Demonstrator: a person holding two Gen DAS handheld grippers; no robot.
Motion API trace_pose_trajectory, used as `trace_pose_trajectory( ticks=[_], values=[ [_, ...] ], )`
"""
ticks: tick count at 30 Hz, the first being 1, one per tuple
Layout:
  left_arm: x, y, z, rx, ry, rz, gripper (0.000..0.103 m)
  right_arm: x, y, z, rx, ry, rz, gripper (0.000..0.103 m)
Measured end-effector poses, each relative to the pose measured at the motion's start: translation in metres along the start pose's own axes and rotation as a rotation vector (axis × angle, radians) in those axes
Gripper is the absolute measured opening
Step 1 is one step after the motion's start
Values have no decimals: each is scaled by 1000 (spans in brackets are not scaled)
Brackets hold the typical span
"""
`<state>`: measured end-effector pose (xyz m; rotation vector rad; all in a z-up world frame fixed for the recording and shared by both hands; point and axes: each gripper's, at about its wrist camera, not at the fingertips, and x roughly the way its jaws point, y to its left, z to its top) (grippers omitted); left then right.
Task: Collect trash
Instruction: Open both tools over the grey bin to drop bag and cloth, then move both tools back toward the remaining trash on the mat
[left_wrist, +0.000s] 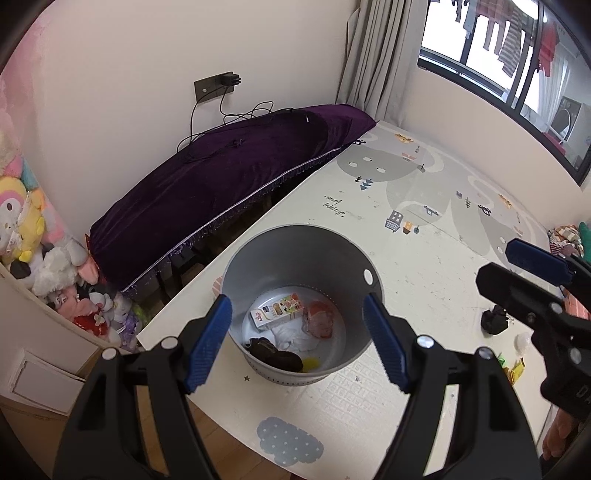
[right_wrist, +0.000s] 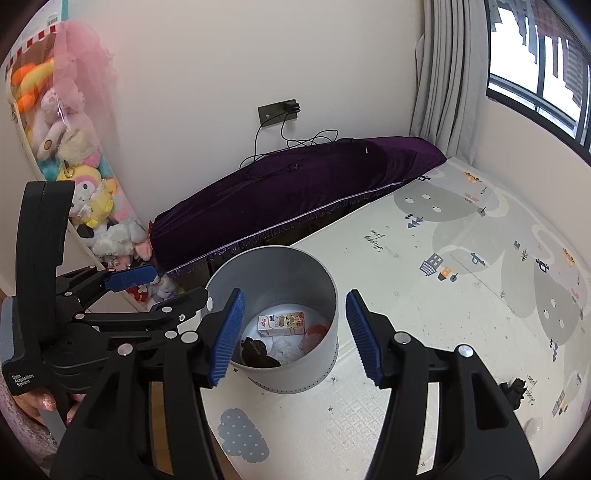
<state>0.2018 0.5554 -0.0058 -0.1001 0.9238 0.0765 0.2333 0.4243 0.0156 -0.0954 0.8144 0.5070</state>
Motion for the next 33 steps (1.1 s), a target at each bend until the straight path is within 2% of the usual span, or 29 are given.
trace_pose_trajectory(
  ticks=[9, 14, 18, 33],
  values=[
    [-8, -43, -13, 98, 11, -63, 74, -30, -31, -33, 89, -2, -67, 58],
    [-21, -81, -24, 173, -3, -100, 74, -63, -58, -61, 154, -22, -114, 62],
    [-39, -114, -37, 184, -21, -128, 74, -98, -85, -87, 183, -32, -148, 62],
    [-102, -299, -143, 271, 8, -202, 74, -270, -225, -243, 298, -56, -321, 63]
  ],
)
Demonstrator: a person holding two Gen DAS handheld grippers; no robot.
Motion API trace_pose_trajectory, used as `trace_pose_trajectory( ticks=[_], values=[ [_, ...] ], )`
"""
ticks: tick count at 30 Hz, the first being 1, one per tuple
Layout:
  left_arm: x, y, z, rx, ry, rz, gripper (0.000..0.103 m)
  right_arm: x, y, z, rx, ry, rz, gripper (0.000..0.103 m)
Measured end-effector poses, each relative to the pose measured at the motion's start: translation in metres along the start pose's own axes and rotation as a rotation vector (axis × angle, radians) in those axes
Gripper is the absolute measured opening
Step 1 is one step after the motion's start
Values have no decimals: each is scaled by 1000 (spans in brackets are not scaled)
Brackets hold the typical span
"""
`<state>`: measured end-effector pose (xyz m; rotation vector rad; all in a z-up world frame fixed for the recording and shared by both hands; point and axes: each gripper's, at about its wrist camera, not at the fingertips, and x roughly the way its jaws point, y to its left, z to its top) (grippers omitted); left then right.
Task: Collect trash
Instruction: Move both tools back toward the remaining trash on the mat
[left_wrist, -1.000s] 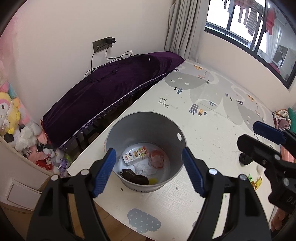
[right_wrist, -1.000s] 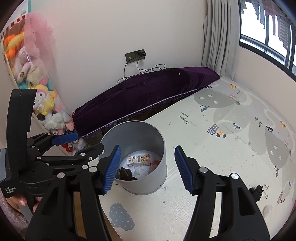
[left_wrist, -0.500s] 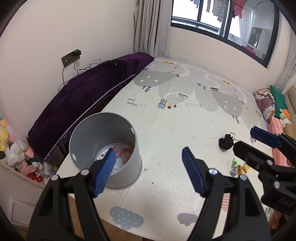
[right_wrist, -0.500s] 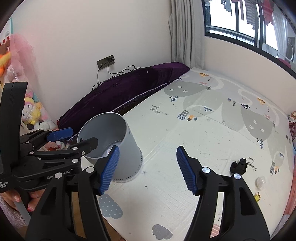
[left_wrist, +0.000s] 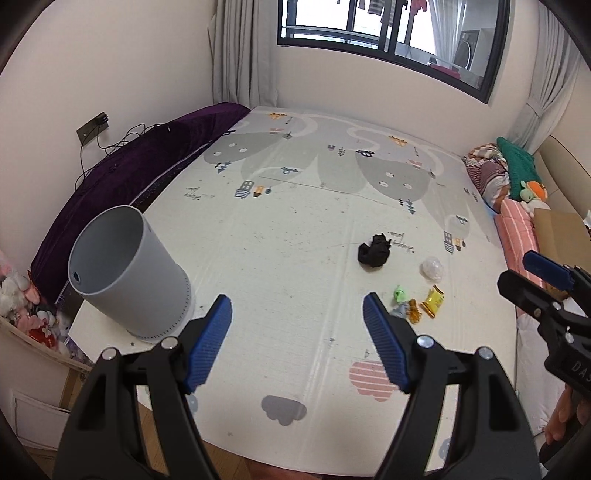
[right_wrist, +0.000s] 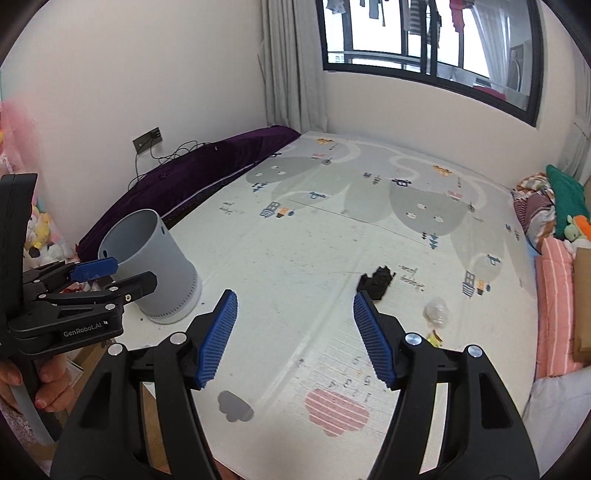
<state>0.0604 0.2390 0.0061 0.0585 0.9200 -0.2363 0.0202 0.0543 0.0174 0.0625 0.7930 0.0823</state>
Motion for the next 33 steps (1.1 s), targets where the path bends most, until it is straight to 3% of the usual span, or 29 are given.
trace_pose_trajectory(
  ticks=[7, 13, 20, 33],
  values=[
    [0, -73, -16, 63, 36, -37, 74, -27, -82, -35, 78, 17, -75, 63],
    [18, -105, -12, 125, 72, -62, 74, -28, -126, -50, 152, 30, -126, 63],
    [69, -134, -3, 196, 116, -124, 74, 10, -157, -50, 194, 80, -198, 63],
    [201, -188, 12, 283, 212, -180, 74, 127, -214, -54, 226, 172, -210, 63]
  ],
)
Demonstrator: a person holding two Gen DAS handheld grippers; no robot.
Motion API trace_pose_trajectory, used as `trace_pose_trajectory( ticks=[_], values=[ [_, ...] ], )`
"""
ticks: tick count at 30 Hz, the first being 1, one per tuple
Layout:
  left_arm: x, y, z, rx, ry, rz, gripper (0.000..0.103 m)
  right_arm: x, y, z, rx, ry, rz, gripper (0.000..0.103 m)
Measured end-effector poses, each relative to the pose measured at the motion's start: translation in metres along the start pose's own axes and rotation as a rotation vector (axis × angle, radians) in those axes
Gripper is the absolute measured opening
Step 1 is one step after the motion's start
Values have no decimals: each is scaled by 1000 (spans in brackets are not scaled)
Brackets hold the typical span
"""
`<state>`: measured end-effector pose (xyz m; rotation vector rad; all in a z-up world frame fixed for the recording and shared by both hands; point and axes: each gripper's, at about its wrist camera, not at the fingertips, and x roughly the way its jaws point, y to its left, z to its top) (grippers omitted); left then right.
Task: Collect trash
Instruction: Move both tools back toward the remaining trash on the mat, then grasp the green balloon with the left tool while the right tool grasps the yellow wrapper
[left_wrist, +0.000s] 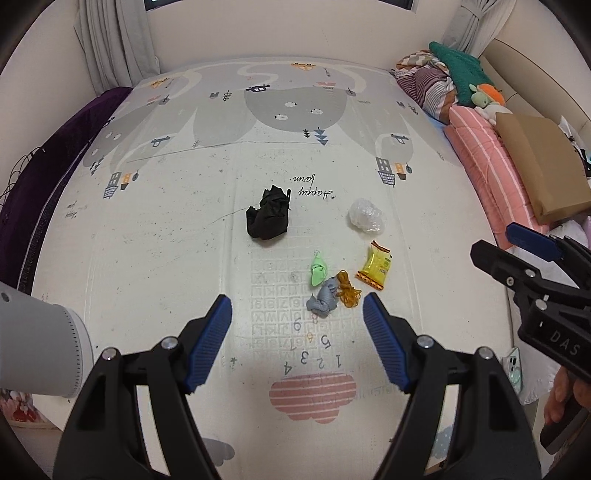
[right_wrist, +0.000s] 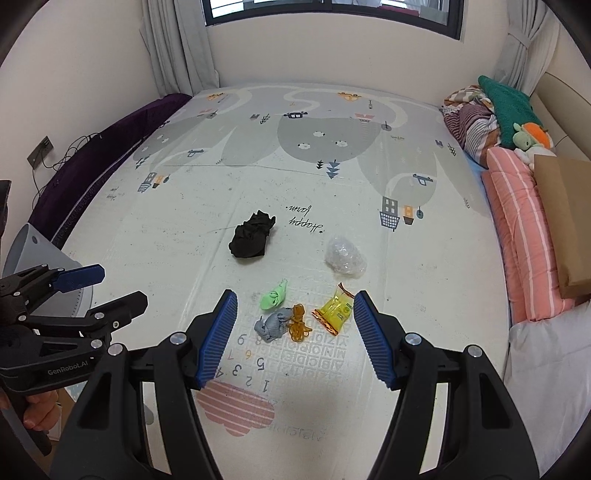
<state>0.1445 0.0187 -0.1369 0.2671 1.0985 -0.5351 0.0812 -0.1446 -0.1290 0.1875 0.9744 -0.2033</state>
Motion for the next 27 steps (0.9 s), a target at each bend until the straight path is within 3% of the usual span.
trace_pose_trajectory(
  ticks=[12, 25, 27],
  values=[
    [139, -16, 0, -32, 104, 10, 73, 144, -53, -20, 28, 101, -16, 63],
    [254, -17, -5, 0, 135, 22, 72, 256, -73, -52, 80, 179, -23, 63],
    [267, -15, -7, 5, 143, 20, 67, 268, -74, -55, 84, 187, -24, 63]
  ],
)
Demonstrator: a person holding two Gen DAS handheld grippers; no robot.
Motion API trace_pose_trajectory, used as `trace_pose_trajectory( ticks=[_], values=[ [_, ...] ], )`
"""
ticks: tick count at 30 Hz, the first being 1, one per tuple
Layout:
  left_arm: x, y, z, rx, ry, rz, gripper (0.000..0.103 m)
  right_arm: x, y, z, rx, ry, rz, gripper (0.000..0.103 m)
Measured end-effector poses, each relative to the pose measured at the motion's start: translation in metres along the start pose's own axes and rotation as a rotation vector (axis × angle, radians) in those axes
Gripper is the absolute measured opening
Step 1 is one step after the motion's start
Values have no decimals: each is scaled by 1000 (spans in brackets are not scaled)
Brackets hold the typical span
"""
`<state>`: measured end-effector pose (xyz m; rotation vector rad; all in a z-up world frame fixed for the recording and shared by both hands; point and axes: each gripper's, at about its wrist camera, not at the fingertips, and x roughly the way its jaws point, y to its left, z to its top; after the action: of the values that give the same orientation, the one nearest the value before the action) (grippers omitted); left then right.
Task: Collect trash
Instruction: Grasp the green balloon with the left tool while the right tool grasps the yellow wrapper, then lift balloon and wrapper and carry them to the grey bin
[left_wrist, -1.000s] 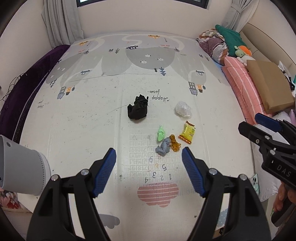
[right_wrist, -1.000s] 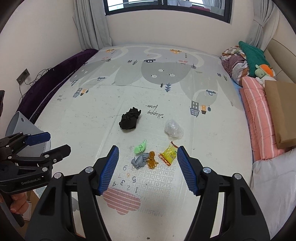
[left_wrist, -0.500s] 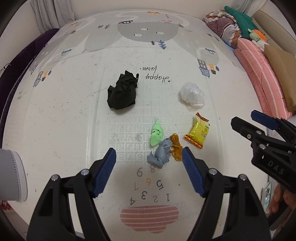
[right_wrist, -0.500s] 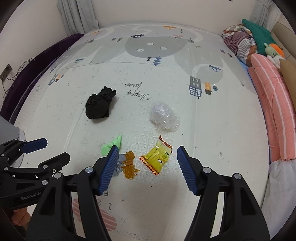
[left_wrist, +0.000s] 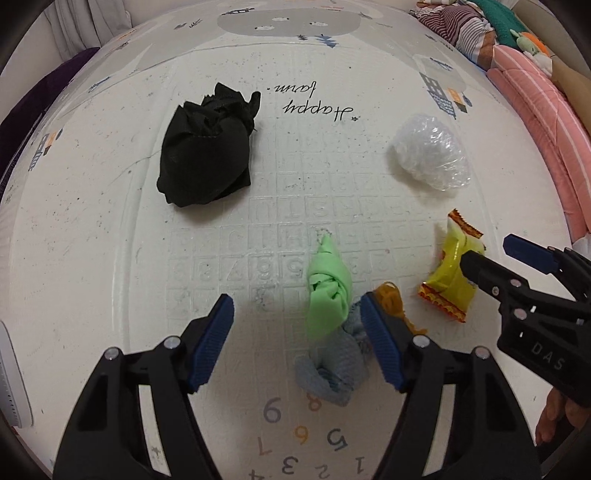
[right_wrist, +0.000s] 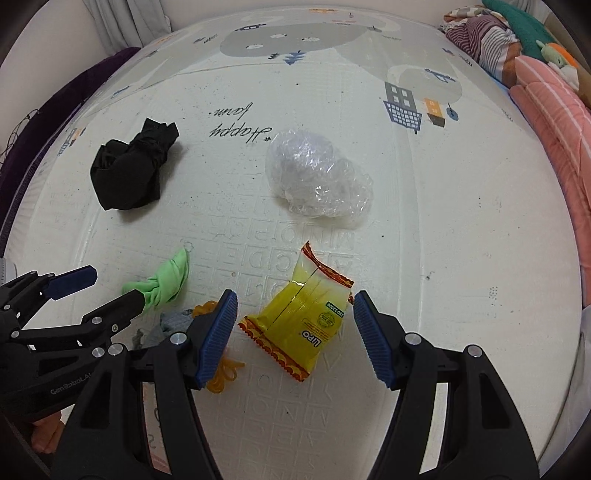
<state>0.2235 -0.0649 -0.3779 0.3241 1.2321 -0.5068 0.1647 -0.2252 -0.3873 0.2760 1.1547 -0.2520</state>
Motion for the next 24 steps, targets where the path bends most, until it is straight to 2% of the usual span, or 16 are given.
trace_pose_trajectory(
  ticks=[5, 7, 8, 10, 11, 12, 13, 14, 16, 24],
  values=[
    [25, 3, -2, 4, 35, -60, 52, 24, 1, -5, -1, 30, 3, 63],
    [28, 0, -3, 23, 37, -73, 38, 32, 2, -8, 1, 48, 6, 63],
    [30, -1, -4, 31, 46, -75, 24, 35, 2, -9, 3, 56, 8, 63],
    [34, 0, -5, 26, 60, -96, 17, 40, 2, -11, 6, 71, 13, 63],
    [34, 1, -5, 23, 61, -103, 13, 42, 2, -11, 6, 81, 15, 58],
    [34, 1, -5, 24, 58, -105, 11, 44, 4, -12, 3, 83, 11, 55],
    [33, 2, -5, 27, 54, -104, 10, 44, 5, -12, -4, 80, 6, 44],
    [32, 2, -5, 27, 50, -103, 9, 44, 6, -11, -11, 83, 11, 39],
    [30, 5, -4, 23, 46, -104, 8, 42, 7, -8, -7, 81, 17, 34],
    [0, 22, 6, -2, 13, -102, 7, 14, 16, 5, -16, 44, 29, 32]
  ],
)
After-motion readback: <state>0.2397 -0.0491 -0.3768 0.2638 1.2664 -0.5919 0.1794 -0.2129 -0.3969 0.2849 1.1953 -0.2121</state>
